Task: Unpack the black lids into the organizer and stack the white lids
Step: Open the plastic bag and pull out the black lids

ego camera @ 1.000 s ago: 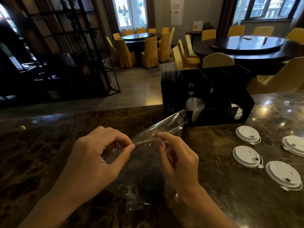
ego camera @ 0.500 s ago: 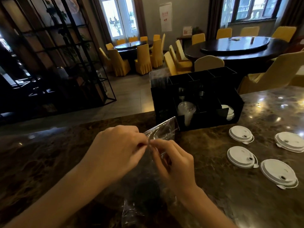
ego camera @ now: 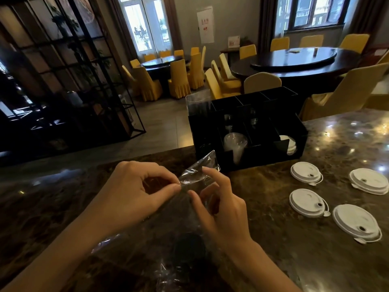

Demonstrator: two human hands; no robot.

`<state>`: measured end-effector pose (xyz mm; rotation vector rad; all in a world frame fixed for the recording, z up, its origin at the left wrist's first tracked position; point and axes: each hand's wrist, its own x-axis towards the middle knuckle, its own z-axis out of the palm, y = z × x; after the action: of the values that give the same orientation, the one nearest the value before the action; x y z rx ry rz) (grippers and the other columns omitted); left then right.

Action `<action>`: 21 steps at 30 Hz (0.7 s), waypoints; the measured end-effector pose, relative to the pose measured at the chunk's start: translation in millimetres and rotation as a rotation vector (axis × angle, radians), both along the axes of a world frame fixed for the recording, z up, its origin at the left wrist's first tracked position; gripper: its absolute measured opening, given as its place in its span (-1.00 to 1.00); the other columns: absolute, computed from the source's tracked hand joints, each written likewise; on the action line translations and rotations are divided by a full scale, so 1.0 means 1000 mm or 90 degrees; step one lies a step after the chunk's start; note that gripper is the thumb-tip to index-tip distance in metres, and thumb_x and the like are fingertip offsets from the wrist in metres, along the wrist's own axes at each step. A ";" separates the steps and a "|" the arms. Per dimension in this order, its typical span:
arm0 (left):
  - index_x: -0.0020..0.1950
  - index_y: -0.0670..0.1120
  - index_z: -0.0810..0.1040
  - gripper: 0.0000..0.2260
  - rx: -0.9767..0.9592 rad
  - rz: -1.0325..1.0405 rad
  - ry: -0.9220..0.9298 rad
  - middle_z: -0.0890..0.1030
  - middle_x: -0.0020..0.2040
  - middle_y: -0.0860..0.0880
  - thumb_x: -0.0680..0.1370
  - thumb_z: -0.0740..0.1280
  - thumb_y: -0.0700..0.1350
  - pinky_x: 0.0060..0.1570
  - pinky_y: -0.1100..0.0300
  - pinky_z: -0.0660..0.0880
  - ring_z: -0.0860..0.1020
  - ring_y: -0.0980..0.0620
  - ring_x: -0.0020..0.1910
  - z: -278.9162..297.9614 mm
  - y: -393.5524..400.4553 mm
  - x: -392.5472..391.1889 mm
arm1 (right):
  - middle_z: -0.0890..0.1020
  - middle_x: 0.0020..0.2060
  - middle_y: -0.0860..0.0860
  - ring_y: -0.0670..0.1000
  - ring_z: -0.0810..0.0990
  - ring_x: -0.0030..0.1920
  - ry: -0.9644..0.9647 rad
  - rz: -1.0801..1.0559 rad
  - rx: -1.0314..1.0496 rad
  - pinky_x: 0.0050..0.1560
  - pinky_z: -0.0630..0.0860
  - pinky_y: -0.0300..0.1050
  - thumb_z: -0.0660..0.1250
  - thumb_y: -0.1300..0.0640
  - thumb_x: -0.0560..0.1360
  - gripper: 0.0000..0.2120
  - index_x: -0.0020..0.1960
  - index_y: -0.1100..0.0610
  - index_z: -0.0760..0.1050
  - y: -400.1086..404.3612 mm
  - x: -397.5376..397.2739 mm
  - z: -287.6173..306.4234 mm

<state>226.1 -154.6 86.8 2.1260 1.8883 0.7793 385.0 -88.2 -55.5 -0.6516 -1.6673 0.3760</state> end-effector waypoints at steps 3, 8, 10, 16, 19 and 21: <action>-0.14 0.20 0.69 -0.85 -0.030 -0.009 -0.082 0.69 -0.15 0.28 0.37 0.40 0.18 -0.18 0.42 0.55 0.66 0.26 -0.12 0.001 0.002 -0.005 | 0.61 -0.32 -0.11 -0.15 0.54 -0.42 -0.002 -0.007 -0.010 -0.47 0.50 -0.29 0.39 -0.01 0.57 -0.48 0.44 0.03 0.28 0.000 -0.001 -0.002; -0.12 0.15 0.69 -0.90 -0.059 -0.060 -0.187 0.72 -0.15 0.06 0.42 0.41 0.10 -0.18 0.35 0.58 0.68 0.09 -0.19 0.002 0.010 -0.009 | 0.59 -0.33 -0.14 -0.15 0.54 -0.43 0.008 -0.002 -0.036 -0.47 0.50 -0.30 0.46 0.01 0.55 -0.40 0.47 0.00 0.24 0.003 -0.002 -0.005; -0.13 0.12 0.70 -0.92 -0.074 -0.077 -0.211 0.71 -0.18 0.00 0.44 0.43 0.05 -0.22 0.36 0.56 0.66 0.08 -0.25 0.001 0.012 -0.010 | 0.53 -0.41 -0.14 -0.12 0.53 -0.46 0.047 -0.014 -0.080 -0.49 0.48 -0.30 0.43 -0.07 0.56 -0.42 0.46 -0.06 0.23 0.003 -0.002 -0.005; -0.12 0.12 0.70 -0.93 -0.082 -0.057 -0.229 0.72 -0.15 -0.02 0.45 0.43 0.04 -0.19 0.33 0.59 0.67 0.06 -0.22 -0.003 0.016 -0.017 | 0.49 -0.44 -0.19 -0.11 0.57 -0.39 0.074 -0.051 -0.154 -0.42 0.44 -0.42 0.39 -0.14 0.50 -0.73 0.15 -0.09 0.49 0.005 0.002 -0.004; -0.12 0.13 0.69 -0.93 -0.079 -0.058 -0.238 0.72 -0.15 -0.01 0.45 0.43 0.03 -0.19 0.31 0.59 0.67 0.07 -0.22 -0.004 0.019 -0.018 | 0.53 -0.32 -0.31 -0.21 0.60 -0.31 0.063 -0.033 -0.138 -0.34 0.44 -0.49 0.39 -0.05 0.54 -0.85 -0.01 0.02 0.61 0.006 0.001 -0.004; -0.11 0.13 0.70 -0.93 -0.073 -0.055 -0.243 0.72 -0.13 -0.01 0.44 0.43 0.04 -0.17 0.30 0.60 0.68 0.06 -0.20 -0.005 0.021 -0.019 | 0.54 -0.27 -0.33 -0.24 0.61 -0.29 0.071 -0.024 -0.132 -0.31 0.46 -0.49 0.41 0.01 0.55 -0.88 -0.03 0.06 0.64 0.007 0.000 -0.004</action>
<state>207.3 -133.9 82.0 1.8212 1.5918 0.9531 384.7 -80.8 -59.4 -0.8004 -1.5199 0.5535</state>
